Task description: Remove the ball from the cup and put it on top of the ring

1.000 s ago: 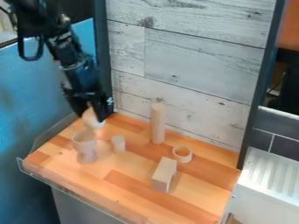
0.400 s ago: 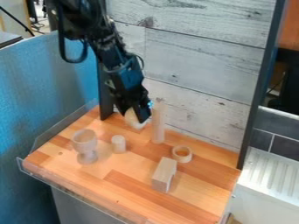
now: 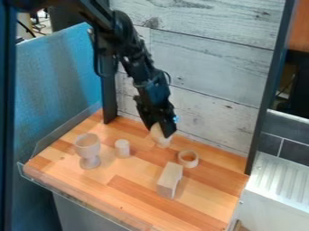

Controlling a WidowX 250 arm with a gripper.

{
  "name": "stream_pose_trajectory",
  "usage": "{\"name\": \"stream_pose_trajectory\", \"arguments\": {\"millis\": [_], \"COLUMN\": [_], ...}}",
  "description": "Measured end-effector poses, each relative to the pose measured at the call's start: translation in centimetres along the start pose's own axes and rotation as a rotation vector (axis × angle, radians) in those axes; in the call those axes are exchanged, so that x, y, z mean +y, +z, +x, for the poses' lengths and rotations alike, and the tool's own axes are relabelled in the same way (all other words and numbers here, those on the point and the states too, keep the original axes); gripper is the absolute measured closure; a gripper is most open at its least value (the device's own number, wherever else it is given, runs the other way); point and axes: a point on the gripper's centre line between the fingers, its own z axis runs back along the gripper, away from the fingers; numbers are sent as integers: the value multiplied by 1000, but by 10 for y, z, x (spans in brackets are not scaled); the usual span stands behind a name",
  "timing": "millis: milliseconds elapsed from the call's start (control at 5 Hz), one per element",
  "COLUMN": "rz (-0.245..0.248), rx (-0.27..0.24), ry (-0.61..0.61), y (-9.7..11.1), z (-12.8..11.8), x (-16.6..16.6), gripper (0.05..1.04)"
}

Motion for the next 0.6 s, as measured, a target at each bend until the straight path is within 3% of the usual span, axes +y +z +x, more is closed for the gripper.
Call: {"name": "stream_pose_trajectory", "arguments": {"millis": [600], "rz": [-16], "rx": [-8], "ry": [-59], "y": [-34], "z": [15], "x": [-18], "gripper": [342]}}
